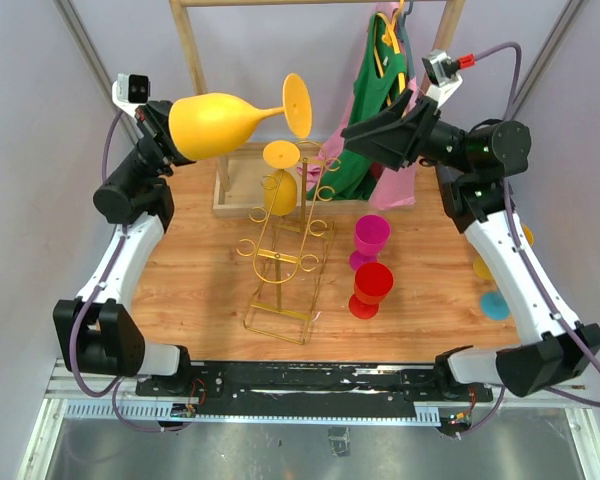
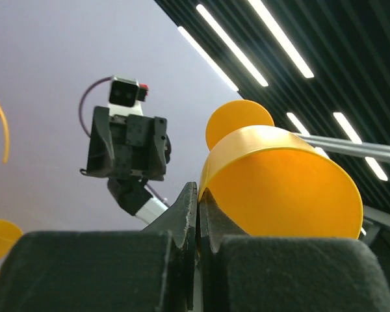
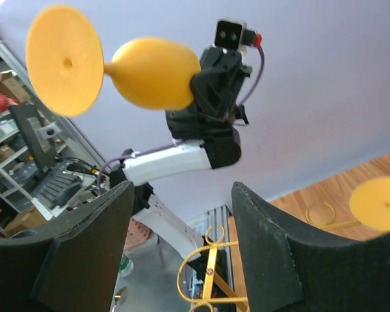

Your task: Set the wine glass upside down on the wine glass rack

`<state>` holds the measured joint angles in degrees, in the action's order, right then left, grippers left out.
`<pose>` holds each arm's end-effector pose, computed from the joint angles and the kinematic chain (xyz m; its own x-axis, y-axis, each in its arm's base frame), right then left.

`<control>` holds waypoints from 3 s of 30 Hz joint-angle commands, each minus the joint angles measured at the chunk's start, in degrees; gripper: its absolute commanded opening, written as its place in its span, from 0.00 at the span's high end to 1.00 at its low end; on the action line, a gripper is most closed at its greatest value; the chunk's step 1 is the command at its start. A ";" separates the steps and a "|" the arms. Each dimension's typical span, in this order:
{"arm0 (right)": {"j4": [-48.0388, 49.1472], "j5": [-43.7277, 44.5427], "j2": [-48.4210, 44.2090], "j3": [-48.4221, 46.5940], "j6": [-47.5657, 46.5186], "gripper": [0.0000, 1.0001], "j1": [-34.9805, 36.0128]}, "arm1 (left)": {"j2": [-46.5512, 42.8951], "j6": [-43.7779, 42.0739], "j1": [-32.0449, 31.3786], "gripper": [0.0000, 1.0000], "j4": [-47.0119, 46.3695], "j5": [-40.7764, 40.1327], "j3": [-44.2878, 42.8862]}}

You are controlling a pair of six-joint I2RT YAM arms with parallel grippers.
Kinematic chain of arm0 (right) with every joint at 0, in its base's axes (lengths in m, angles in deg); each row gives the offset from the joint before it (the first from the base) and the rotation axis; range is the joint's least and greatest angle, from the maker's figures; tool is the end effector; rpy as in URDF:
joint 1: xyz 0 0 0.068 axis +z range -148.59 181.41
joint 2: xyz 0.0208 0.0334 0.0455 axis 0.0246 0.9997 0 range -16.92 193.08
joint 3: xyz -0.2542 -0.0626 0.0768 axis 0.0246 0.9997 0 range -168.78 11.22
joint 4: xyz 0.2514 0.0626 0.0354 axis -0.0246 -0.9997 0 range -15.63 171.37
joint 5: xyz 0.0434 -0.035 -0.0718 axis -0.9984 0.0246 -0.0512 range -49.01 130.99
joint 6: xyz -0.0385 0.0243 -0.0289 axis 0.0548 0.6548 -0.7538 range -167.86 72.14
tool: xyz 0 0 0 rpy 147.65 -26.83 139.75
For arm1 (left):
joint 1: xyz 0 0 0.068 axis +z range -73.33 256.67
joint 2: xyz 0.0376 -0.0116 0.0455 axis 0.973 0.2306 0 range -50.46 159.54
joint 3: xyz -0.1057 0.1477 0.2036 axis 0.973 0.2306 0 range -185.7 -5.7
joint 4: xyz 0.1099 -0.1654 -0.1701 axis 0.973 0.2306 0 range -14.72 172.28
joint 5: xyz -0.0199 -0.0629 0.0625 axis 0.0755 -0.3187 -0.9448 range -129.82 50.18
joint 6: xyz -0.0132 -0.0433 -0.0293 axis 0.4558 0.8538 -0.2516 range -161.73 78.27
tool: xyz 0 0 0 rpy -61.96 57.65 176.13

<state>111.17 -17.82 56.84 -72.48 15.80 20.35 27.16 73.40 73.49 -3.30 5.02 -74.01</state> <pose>0.2249 0.1093 0.5275 -0.4398 0.3397 -0.8314 -0.8926 -0.0633 0.4463 0.2482 -0.0389 0.4837 -0.6577 -0.6064 -0.4469 0.7230 -0.3416 -0.6005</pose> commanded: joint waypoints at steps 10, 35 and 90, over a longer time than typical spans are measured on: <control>34.83 5.15 13.34 -15.39 31.83 0.36 5.74 | 1.79 18.27 -0.16 1.00 -23.08 -5.40 -0.56; 24.37 6.91 21.53 -28.78 24.63 0.50 17.81 | -1.19 18.16 -1.04 1.00 -22.96 -5.00 0.99; -38.21 16.12 -12.48 -14.12 -20.27 0.99 8.84 | -1.51 10.45 5.46 0.40 -16.34 2.88 5.05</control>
<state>85.03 -7.28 46.08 -93.22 2.93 30.45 26.92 77.07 78.49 -11.94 6.85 -69.60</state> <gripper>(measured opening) 0.022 0.607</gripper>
